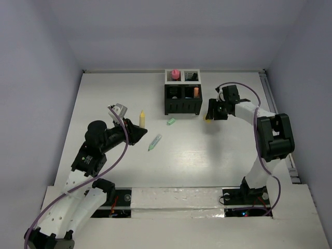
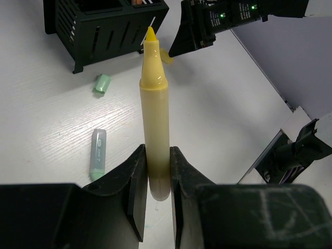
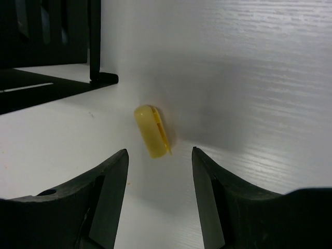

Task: Sort the stationery into containers
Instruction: Close the pen cap on the pen.

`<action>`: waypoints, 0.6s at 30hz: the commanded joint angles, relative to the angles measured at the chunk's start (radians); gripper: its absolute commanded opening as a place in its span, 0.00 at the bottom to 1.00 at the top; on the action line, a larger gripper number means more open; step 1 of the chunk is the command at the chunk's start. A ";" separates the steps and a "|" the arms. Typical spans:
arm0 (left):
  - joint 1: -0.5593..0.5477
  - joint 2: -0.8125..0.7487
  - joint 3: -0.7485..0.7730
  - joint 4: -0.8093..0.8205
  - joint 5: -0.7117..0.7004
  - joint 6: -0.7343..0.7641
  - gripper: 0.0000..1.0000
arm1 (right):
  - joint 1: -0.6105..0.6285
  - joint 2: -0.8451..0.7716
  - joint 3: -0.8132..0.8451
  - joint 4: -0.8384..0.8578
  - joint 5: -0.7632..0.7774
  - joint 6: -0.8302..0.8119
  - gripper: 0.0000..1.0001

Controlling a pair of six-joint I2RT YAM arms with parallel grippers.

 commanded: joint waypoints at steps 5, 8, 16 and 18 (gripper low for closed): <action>-0.005 -0.008 0.007 0.028 -0.013 0.014 0.00 | -0.005 0.069 0.099 0.025 -0.053 -0.025 0.58; -0.005 -0.005 0.007 0.028 -0.013 0.015 0.00 | -0.005 0.097 0.099 0.034 -0.072 -0.012 0.54; -0.005 -0.004 0.008 0.028 -0.016 0.015 0.00 | -0.005 0.129 0.111 0.030 -0.118 0.010 0.44; -0.005 -0.002 0.008 0.028 -0.016 0.015 0.00 | -0.005 0.137 0.111 0.028 -0.115 0.016 0.40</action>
